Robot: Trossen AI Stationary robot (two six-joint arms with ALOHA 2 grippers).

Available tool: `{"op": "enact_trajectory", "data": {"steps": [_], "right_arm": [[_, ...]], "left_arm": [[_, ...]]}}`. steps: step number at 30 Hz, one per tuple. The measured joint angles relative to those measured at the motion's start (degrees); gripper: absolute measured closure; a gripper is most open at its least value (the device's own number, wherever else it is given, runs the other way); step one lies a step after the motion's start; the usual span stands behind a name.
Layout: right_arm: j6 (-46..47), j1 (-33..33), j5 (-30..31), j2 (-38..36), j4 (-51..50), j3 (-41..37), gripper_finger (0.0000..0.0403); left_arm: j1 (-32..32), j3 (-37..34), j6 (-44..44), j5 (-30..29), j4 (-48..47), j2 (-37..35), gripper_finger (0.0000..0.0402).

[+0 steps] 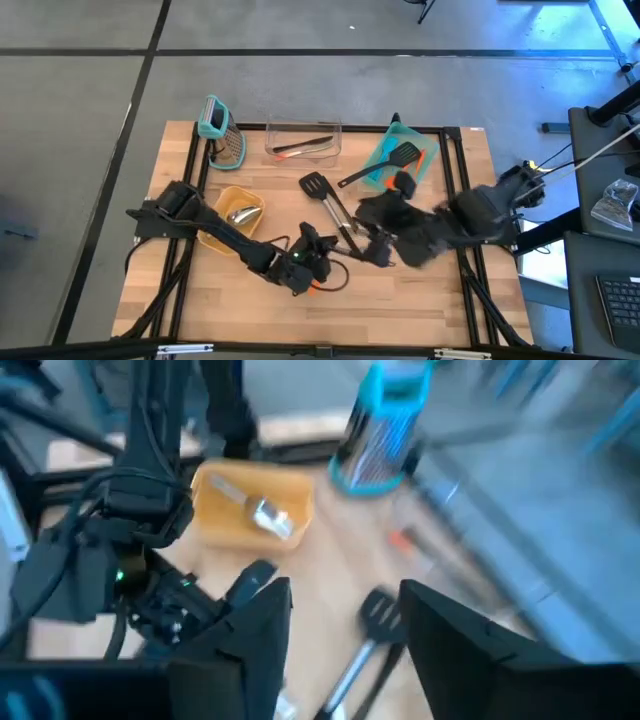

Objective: Pick & Place Kitchen Items
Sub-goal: Put the black spatula into the green bin

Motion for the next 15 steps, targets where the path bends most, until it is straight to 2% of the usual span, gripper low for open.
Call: {"op": "enact_trajectory", "data": {"steps": [4,8,11,13,15], "right_arm": [[-1.7,4.5,10.3,0.1,-1.5,0.6,0.0227],[1.2,6.9,14.1,0.3,-4.5,-1.2,0.0231],[5.1,8.5,14.6,0.5,-8.6,-3.7,0.0231],[7.0,9.3,14.8,0.3,-10.0,-6.1,0.0231],[8.4,9.8,14.7,0.5,-11.1,-8.4,0.0231]], "left_arm": [[0.2,-6.7,-0.7,1.2,13.2,-3.3,0.037],[0.9,-14.9,-0.6,5.9,32.3,-6.6,0.037],[1.9,-20.8,-1.4,15.0,45.4,-9.3,0.037],[2.5,-23.6,-3.3,20.6,50.2,-11.1,0.037],[3.2,-25.3,-5.3,23.8,52.8,-12.5,0.037]]}}
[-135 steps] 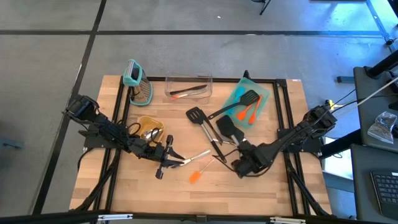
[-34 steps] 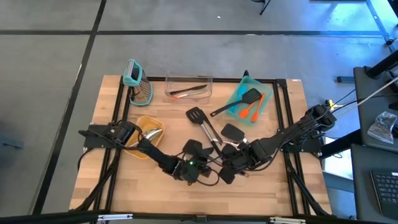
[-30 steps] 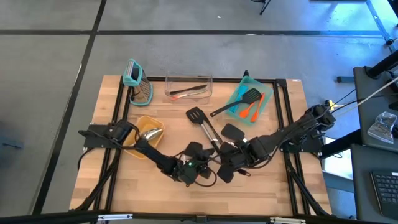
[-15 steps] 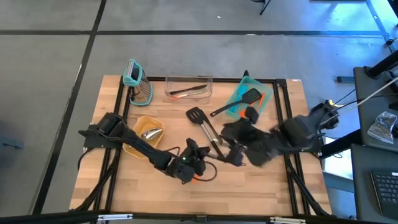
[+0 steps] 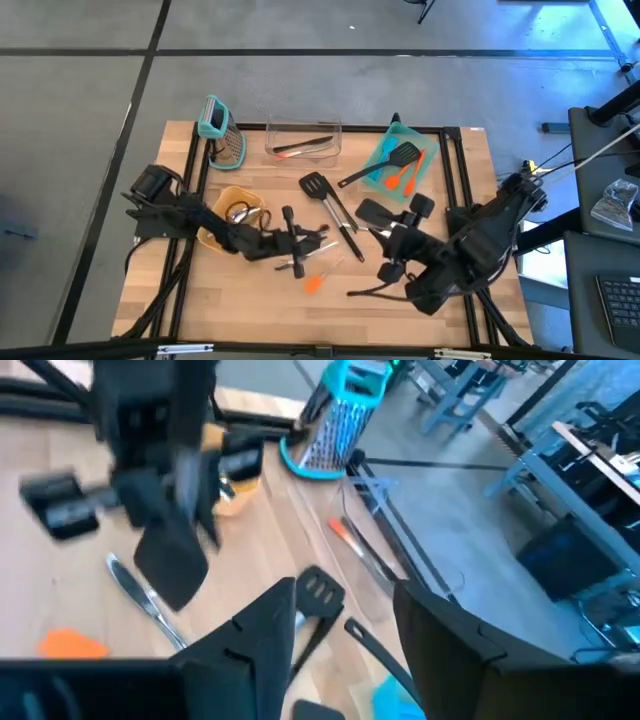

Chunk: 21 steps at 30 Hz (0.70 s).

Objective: Pick & Place Kitchen Items
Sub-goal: Put the black spatula into the green bin

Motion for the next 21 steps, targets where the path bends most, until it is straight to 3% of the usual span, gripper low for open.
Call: {"op": "enact_trajectory", "data": {"steps": [4,7,15,21], "right_arm": [[5.6,0.2,2.3,0.0,0.4,-5.4,0.0231],[12.9,0.3,7.1,0.0,0.6,-10.0,0.0231],[34.2,0.6,28.2,0.0,6.1,-24.8,0.0231],[40.9,-3.7,28.6,-0.1,14.5,-32.0,0.0231]], "left_arm": [[1.3,-0.1,0.0,0.3,6.8,-0.6,0.037],[2.6,1.4,0.2,-3.2,11.1,-0.6,0.037],[7.2,4.2,0.7,-7.7,15.2,-0.6,0.037],[9.0,4.2,-0.3,-8.5,16.8,-0.6,0.037]]}}
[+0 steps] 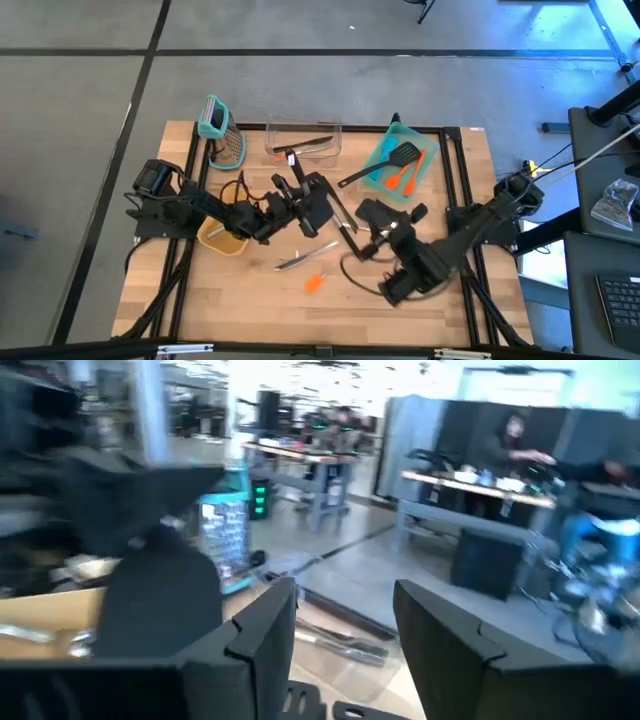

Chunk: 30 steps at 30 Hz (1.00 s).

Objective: Pick & Place Kitchen Items
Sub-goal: Put the black spatula into the green bin

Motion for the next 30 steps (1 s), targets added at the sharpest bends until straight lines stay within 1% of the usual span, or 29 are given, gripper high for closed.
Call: {"op": "enact_trajectory", "data": {"steps": [5,8,12,16,23,26,28,30], "right_arm": [[0.5,-1.9,-0.8,0.1,7.5,-4.6,0.0231],[0.3,-2.5,-1.3,0.0,10.3,-5.1,0.0231],[0.0,-3.1,-1.6,0.0,12.4,-5.2,0.0231],[-1.2,-4.5,-2.7,0.1,14.7,-5.2,0.0231],[-1.5,-8.6,-2.9,0.1,21.4,-5.2,0.0231],[-1.5,-10.6,-2.7,0.1,24.9,-5.2,0.0231],[-4.3,-11.8,-3.1,-0.2,26.5,-4.9,0.0231],[-9.8,-12.7,-3.2,-0.2,26.6,-3.1,0.0231]], "left_arm": [[0.5,0.0,1.0,0.0,-0.1,0.0,0.037],[-0.4,0.0,4.8,-1.0,-0.1,0.0,0.037],[-1.4,0.0,10.6,-5.3,-0.1,0.0,0.037],[-1.7,0.0,12.7,-8.8,-0.1,0.0,0.037],[-2.3,0.0,22.1,-19.8,-0.4,0.0,0.037],[-2.0,0.0,24.6,-21.9,-1.4,0.0,0.037],[-1.7,0.0,25.6,-23.3,-1.9,0.1,0.037],[-1.3,0.1,26.8,-24.7,-3.4,0.1,0.037]]}}
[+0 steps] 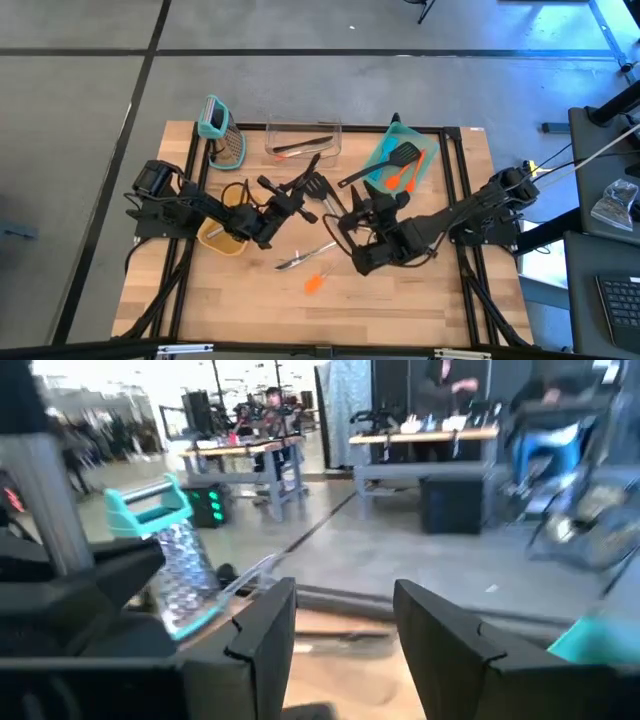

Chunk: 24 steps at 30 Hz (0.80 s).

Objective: Pick & Place Kitchen Items
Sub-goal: Put the black spatula into the green bin

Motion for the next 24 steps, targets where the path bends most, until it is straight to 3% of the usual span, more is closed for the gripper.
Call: {"op": "enact_trajectory", "data": {"steps": [6,11,14,20,22,24], "right_arm": [[-26.5,-1.9,-3.7,0.0,0.0,9.7,0.0231],[-48.1,-3.9,-19.3,-0.1,-1.2,21.1,0.0231],[-53.2,-4.9,-26.8,-0.1,-6.1,29.1,0.0231],[-57.3,-7.2,-30.4,-0.1,-16.1,44.9,0.0231],[-57.1,-9.4,-38.7,-0.3,-17.6,48.7,0.0231],[-54.5,-12.7,-51.1,-0.3,-19.7,50.9,0.0231]], "left_arm": [[0.6,0.0,3.6,-2.9,-3.4,0.0,0.037],[1.5,0.0,10.1,-7.9,-4.4,0.0,0.037],[1.6,0.0,13.1,-9.8,-7.2,0.0,0.037],[1.5,0.0,13.3,-10.0,-16.5,0.0,0.037],[1.5,0.0,12.2,-8.6,-19.1,0.0,0.037],[1.5,0.0,11.9,-7.1,-20.6,0.0,0.037]]}}
